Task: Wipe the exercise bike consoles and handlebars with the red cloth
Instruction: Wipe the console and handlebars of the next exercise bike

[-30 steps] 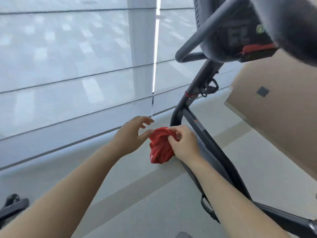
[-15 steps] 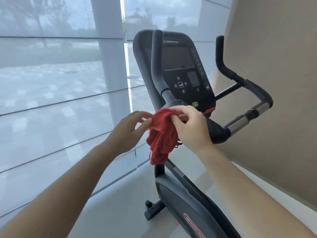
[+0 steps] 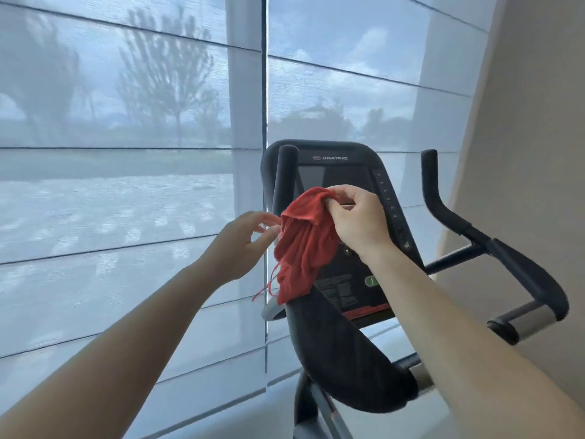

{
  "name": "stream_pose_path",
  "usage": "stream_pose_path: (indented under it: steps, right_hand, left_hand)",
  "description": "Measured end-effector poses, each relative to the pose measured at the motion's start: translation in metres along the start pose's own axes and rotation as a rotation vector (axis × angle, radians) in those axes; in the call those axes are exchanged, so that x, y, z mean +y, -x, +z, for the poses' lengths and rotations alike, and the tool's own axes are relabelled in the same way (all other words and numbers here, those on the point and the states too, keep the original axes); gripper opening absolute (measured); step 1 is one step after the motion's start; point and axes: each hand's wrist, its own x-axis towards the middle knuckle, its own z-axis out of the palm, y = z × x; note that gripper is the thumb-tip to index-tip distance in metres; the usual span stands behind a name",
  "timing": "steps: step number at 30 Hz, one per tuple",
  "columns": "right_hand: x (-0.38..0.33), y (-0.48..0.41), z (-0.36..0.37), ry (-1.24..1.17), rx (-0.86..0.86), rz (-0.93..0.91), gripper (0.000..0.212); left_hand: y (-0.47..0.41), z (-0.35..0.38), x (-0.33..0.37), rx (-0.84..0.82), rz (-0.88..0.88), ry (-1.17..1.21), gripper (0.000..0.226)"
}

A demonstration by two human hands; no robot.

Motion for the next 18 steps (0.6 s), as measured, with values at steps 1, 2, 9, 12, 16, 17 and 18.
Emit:
stream_pose_path:
  steps: [1, 2, 9, 12, 16, 17, 18]
  right_hand:
    - [0.005, -0.009, 0.0, -0.013, -0.007, 0.003, 0.007]
    - [0.011, -0.018, 0.0, -0.02, -0.011, 0.004, 0.006]
    - [0.034, -0.076, 0.008, -0.152, 0.041, 0.051, 0.008]
    - [0.028, -0.095, 0.022, -0.22, 0.065, 0.031, 0.012]
    - [0.029, -0.095, 0.051, -0.276, -0.025, -0.022, 0.013]
    - [0.031, -0.094, 0.056, -0.283, -0.038, -0.011, 0.013]
    - [0.035, -0.093, 0.06, -0.292, -0.036, 0.011, 0.015]
  left_hand:
    - [-0.006, 0.003, 0.0, 0.021, -0.017, -0.023, 0.019]
    - [-0.011, 0.006, -0.001, 0.042, -0.037, -0.045, 0.022]
    - [-0.039, 0.025, 0.0, 0.125, -0.155, -0.19, 0.043]
    - [-0.05, 0.032, 0.005, 0.146, -0.202, -0.21, 0.052]
    - [-0.045, 0.06, 0.002, 0.085, -0.253, -0.176, 0.054]
    - [-0.041, 0.069, -0.001, 0.06, -0.27, -0.162, 0.057]
    - [-0.037, 0.075, -0.004, 0.053, -0.289, -0.136, 0.059]
